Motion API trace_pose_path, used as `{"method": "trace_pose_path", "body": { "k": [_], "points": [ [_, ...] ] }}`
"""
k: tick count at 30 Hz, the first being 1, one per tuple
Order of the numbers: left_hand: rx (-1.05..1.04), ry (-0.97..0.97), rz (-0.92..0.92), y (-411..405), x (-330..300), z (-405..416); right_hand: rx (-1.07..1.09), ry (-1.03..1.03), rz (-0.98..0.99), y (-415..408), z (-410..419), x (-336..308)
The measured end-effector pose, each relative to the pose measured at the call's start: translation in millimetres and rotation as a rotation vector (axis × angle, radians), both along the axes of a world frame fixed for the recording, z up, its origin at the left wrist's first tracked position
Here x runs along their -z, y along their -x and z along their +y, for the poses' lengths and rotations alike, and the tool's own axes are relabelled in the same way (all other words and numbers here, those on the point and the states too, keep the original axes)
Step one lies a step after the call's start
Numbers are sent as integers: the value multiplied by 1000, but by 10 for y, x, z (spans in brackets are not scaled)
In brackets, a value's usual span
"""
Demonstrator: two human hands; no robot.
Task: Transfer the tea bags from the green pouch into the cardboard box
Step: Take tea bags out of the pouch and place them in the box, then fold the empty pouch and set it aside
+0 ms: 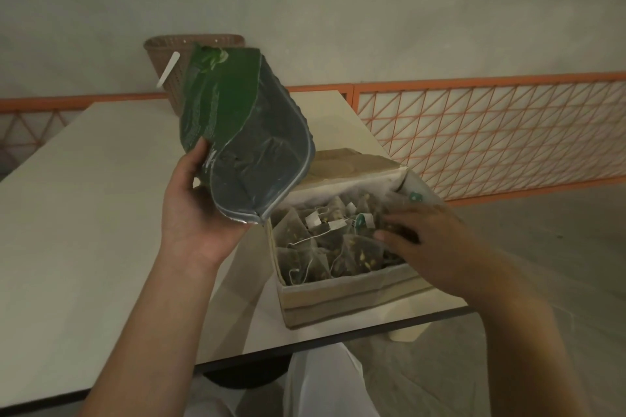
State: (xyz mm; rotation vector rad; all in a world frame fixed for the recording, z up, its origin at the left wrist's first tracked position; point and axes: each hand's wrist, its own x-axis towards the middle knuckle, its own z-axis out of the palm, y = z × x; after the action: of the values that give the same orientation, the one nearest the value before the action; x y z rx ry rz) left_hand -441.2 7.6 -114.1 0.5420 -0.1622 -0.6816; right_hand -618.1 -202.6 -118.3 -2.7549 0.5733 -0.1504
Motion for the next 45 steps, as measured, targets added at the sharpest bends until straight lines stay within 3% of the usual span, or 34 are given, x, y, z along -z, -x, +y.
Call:
{"method": "trace_pose_path", "body": {
  "k": [2,4,7,9,12,18,24,28,31,37,45],
  "points": [
    [3,0,0,8,-15,0,-4,-84,30,14,14,-59],
    [11,0,-6,3,-35,12,28,-16,-38,-18,29,-128],
    [20,-8,-13,-4,-69,33,30,130,-340,-146,100,-308],
    [21,-19,-11,-10,-77,52,-59,44,-547,-288,199,-471],
    [0,-70,-15,-13,-88,87,-195,-247,-664,-550,385,-696],
    [-93,-215,-51,-21,-108,231,-463,-222,-697,-1067,550,-862],
    [-110,-251,16,-113,-169,503,-492,-126,-683,-1469,617,-928],
    [-116,-314,-17,-166,-232,651,-660,-138,-673,-1670,776,-1053],
    [-156,-330,-51,-186,-279,746,-657,-99,-620,-1864,849,-1133],
    [-403,-336,21,-401,-239,969,-473,-362,-712,-2050,899,-1078],
    [-675,-551,-331,-589,-377,939,-292,-765,-824,-2100,952,-909]
  ]
}}
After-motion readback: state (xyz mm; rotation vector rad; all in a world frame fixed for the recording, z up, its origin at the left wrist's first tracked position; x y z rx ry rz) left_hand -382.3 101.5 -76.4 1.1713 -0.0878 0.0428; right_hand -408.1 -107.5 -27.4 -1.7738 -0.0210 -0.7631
